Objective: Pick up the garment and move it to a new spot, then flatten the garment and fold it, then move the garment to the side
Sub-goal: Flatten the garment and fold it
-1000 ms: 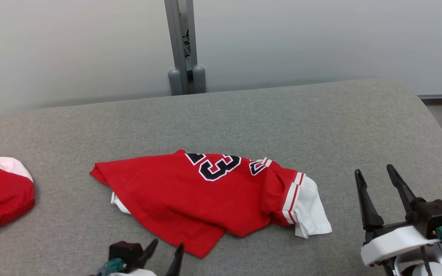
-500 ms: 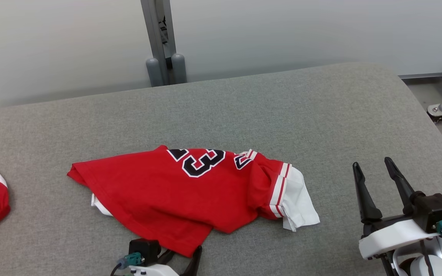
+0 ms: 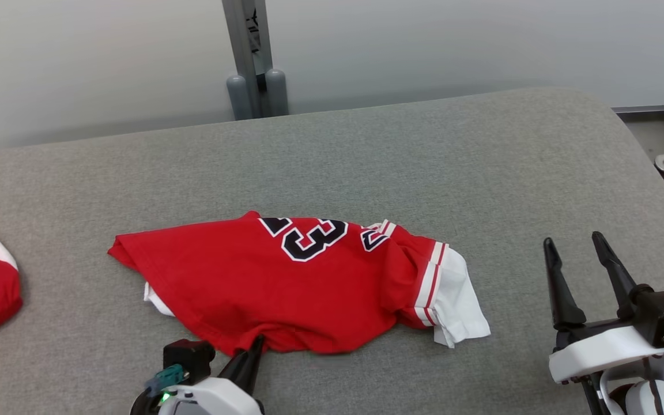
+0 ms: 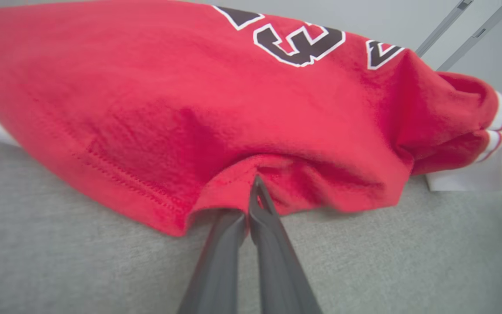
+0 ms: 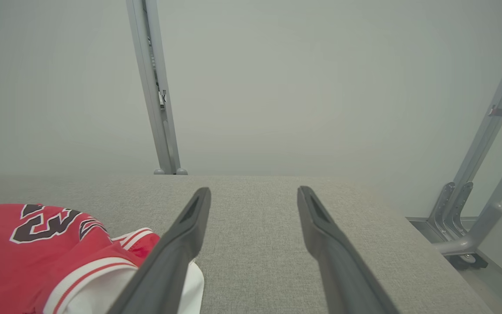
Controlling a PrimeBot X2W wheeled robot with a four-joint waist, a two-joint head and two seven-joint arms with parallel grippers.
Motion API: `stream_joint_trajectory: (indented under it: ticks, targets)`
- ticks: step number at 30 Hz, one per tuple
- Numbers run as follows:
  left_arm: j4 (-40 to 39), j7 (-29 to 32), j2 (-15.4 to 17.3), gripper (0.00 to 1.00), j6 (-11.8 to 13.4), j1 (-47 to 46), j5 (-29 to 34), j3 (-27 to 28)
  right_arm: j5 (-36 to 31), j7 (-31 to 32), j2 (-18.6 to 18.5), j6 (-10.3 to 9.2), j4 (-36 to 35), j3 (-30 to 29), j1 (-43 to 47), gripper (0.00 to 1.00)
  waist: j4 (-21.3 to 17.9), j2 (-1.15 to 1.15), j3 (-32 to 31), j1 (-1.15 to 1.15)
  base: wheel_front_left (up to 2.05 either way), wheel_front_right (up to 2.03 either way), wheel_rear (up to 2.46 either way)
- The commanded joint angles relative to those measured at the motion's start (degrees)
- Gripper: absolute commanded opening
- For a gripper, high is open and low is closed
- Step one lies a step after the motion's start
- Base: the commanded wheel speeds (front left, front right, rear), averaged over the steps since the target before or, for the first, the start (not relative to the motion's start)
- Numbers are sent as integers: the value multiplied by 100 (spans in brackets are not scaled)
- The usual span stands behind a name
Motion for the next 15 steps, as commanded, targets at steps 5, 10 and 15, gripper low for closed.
stream_joint_trajectory:
  ticks: [5, 10, 15]
  targets:
    - [-928, 476, 429, 0, 295, 514, -32, 27, -12, -63, -32, 11, 47, -69, -38, 100, 208, 0, -29, 0, 0, 0, 0]
    - [-1938, 992, 817, 0, 626, 1105, -161, 115, -41, -85, -32, 11, 31, -167, 5, 100, 418, 0, -38, 0, 0, 0, 0]
    - [-2743, 1278, 1125, 0, 930, 1482, -240, 317, -58, -90, -33, 11, 5, -234, 28, 100, 586, 0, -26, 0, 0, 0, 0]
